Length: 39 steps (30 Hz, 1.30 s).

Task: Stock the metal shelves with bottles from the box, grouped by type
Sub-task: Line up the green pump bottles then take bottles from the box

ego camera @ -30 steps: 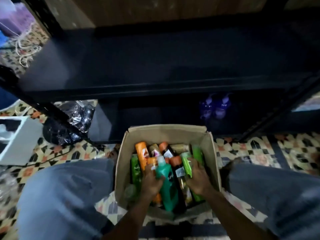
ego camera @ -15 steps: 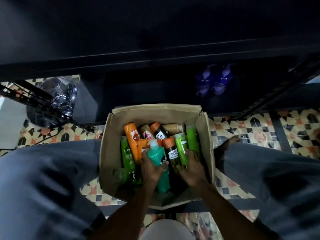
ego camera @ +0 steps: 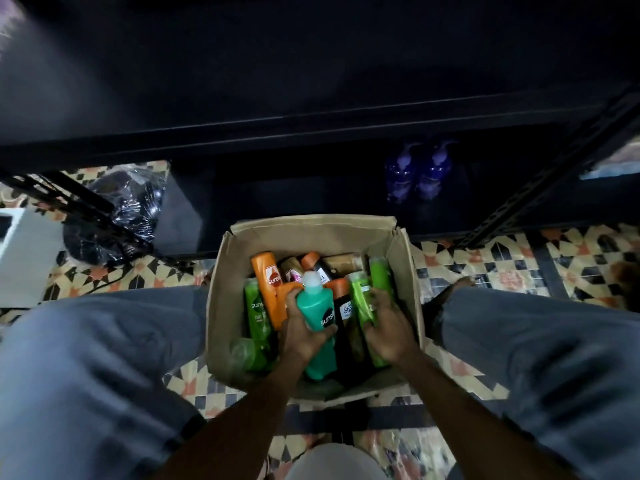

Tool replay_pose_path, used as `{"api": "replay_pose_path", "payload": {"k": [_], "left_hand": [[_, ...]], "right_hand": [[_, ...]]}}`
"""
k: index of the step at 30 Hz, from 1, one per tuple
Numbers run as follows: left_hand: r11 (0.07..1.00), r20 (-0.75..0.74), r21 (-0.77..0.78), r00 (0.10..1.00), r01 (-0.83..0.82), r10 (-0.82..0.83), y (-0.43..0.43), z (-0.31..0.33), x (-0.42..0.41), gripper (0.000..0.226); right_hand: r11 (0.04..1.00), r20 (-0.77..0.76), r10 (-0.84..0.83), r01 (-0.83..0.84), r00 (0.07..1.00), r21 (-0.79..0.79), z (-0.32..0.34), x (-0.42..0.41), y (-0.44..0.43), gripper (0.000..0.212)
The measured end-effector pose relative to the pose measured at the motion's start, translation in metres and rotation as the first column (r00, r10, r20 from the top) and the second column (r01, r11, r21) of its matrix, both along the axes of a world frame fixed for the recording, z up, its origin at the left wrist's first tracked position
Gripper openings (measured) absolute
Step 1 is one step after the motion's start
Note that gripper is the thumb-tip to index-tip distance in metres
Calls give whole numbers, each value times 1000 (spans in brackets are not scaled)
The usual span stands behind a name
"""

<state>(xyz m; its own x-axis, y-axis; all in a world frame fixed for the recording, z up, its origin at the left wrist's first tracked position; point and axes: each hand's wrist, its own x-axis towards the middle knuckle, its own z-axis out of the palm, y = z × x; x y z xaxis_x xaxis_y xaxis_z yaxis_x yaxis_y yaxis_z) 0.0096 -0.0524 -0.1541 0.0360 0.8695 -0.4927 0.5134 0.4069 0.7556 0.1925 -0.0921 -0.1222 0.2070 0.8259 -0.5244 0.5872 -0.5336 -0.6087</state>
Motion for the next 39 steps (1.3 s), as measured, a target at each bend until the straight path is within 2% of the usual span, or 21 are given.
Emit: {"api": "replay_pose_path", "payload": {"k": [4, 6, 8, 10, 12, 14, 18, 19, 22, 24, 27, 30, 32, 35, 39], "left_hand": [[985, 74, 174, 997, -19, 6, 24, 52, -15, 100], [960, 140, 276, 990, -36, -4, 38, 94, -22, 100], [920, 186, 387, 983, -62, -12, 53, 141, -26, 97], [849, 214, 520, 976, -92, -26, 67, 207, -37, 98], [748, 271, 645, 962, -159, -29, 81, 276, -55, 98], [655, 288, 732, 957, -190, -44, 89, 334, -61, 98], [402, 336, 873, 937, -274, -91, 99, 482, -82, 93], [310, 352, 901, 929, -304, -110, 103, 525, -88, 92], [134, 357, 931, 921, -339, -154, 118, 619, -106, 93], [23, 349, 937, 927, -349, -138, 132, 671, -118, 94], [-84, 358, 931, 934, -356, 5, 164, 725, -133, 96], [-54, 290, 957, 941, -285, 176, 198, 749, -144, 105], [-7, 232, 972, 952, -235, 198, 214, 749, -147, 108], [59, 227, 968, 953, -243, 200, 243, 740, -150, 103], [85, 229, 959, 914, -271, 334, 277, 723, -149, 99]], "right_hand": [[984, -9, 60, -58, 998, 169, 60, -1, 23, 73], [951, -6, 79, -74, 997, 302, 105, -9, 38, 68], [870, 9, 93, -86, 996, 485, 151, -18, 58, 63], [736, 51, 104, -111, 993, 668, 210, -32, 77, 66], [557, 108, 111, -152, 988, 816, 282, -50, 98, 68], [408, 165, 97, -190, 982, 893, 342, -61, 115, 66], [93, 279, 10, -278, 960, 956, 478, -79, 140, 61], [6, 307, -33, -307, 951, 952, 518, -86, 149, 59], [-140, 376, -160, -398, 913, 907, 598, -100, 172, 54], [-163, 419, -212, -455, 883, 875, 634, -110, 190, 51], [-104, 476, -231, -508, 848, 855, 664, -122, 223, 51], [72, 509, -177, -505, 843, 860, 671, -127, 256, 50], [183, 494, -115, -470, 862, 863, 666, -128, 269, 52], [262, 495, -95, -458, 864, 850, 655, -130, 283, 50], [325, 569, -172, -499, 804, 803, 653, -136, 292, 45]]}}
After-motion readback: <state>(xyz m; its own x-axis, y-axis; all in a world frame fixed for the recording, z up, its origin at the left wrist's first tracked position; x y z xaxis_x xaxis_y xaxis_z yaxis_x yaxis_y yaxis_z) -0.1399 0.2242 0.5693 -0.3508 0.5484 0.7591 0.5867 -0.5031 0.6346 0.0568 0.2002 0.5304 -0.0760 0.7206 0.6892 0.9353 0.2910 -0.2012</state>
